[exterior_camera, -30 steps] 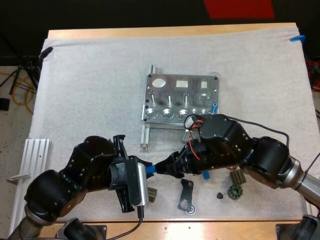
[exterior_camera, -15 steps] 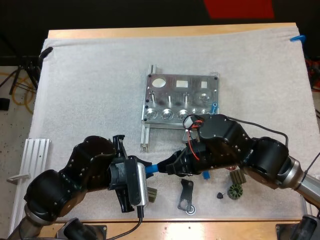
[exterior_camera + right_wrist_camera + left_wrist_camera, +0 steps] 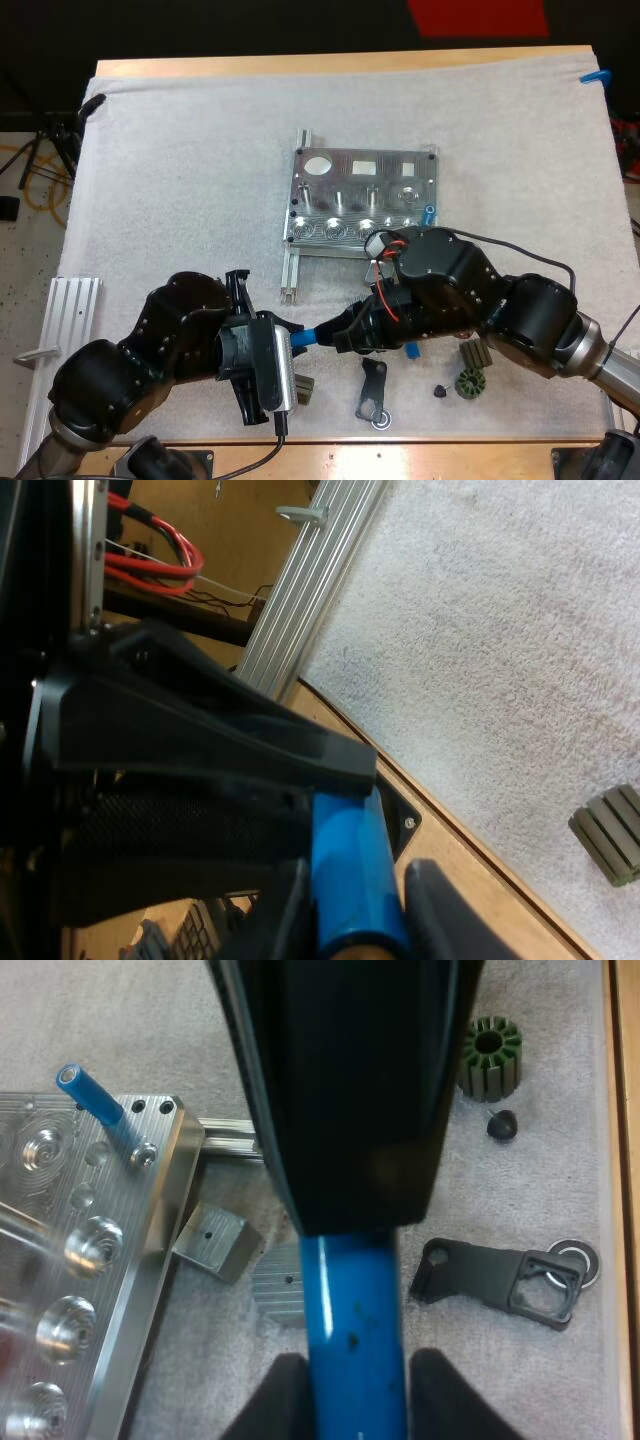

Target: Load cells from right to left

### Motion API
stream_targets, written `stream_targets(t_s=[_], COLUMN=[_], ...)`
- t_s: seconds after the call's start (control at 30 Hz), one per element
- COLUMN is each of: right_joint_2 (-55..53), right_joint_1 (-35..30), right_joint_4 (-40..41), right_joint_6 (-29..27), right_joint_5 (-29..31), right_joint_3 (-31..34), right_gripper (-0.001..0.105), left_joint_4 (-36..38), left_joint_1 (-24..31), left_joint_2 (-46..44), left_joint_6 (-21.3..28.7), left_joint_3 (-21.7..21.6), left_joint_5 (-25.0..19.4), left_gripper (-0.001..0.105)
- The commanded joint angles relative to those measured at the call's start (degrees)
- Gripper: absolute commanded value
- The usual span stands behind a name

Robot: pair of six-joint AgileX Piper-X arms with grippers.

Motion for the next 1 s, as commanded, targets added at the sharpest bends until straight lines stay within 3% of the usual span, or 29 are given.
stream_targets(t_s=[0.0,0.03,0.13,0.43,0.53,0.67,0.9,0.97], right_joint_2=[-0.2,-0.2,-0.2,-0.2,-0.2,-0.2,-0.2,-0.2], right_joint_1=[0.1,0.1,0.1,0.1,0.1,0.1,0.1,0.1], right_joint_4=[-0.2,-0.2,-0.2,5.3,9.5,12.8,15.3,16.6], right_joint_6=[-1.3,-1.8,-2.2,-9.4,-12.4,-15.8,-19.3,-20.9], right_joint_5=[-0.5,-0.5,-0.5,0.1,2.6,4.2,7.9,9.4], right_joint_3=[-0.1,-0.1,-0.1,-0.1,-0.1,-0.1,-0.1,-0.1], right_gripper=[0.014,0.014,0.014,0.014,0.014,0.014,0.014,0.014], left_joint_4=[-0.1,-0.1,-0.1,4.9,7.5,8.4,6.9,4.6], left_joint_1=[0.1,0.1,0.1,0.1,0.1,0.1,0.1,0.1], left_joint_2=[-0.3,-0.3,-0.3,-0.3,-0.3,-0.3,-0.3,-0.3], left_joint_6=[-0.6,-0.6,-1.7,-2.3,-4.3,-11.3,-21.6,-26.9], left_joint_3=[0.0,0.0,0.0,0.0,0.0,0.0,0.0,0.0], left_joint_5=[0.8,0.8,0.8,0.6,-2.0,-10.2,-10.9,-11.3], left_gripper=[0.041,0.051,0.065,0.067,0.067,0.067,0.067,0.067])
